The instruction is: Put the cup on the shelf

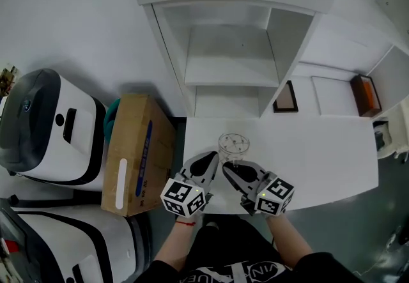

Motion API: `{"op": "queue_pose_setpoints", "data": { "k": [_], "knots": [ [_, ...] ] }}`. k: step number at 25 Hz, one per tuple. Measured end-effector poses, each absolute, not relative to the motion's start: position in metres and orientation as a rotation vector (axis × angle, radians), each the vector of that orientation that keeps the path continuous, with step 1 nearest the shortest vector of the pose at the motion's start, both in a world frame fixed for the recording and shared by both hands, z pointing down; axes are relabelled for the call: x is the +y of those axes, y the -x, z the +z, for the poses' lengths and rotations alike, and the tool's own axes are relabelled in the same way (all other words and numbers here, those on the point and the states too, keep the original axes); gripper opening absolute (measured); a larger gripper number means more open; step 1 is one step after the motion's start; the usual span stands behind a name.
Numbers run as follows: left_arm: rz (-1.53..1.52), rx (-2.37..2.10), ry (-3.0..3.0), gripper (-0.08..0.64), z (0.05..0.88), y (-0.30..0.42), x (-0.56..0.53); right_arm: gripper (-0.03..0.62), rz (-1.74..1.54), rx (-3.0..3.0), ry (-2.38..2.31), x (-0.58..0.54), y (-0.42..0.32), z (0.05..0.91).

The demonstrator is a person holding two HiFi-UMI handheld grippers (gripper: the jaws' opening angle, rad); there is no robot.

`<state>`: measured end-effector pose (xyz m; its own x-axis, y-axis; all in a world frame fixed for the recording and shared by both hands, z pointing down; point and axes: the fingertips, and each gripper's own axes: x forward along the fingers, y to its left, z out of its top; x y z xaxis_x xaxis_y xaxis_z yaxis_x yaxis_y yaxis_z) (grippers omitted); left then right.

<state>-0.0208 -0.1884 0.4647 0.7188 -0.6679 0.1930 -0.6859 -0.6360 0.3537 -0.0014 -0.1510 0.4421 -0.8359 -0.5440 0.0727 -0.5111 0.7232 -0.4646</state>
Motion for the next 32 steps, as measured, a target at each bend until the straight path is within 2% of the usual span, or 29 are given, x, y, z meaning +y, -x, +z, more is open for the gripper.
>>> {"op": "queue_pose_setpoints", "data": {
  "k": [16, 32],
  "knots": [
    [0.07, -1.168, -2.489, 0.009, 0.492, 0.018, -0.272, 0.021, -0.671, 2.9, 0.828, -0.251, 0.003, 0.469],
    [0.058, -1.158, -2.475, 0.009, 0.513, 0.03, -0.31, 0.021, -0.532, 2.934, 0.961, -0.299, 0.016, 0.489]
  ]
}}
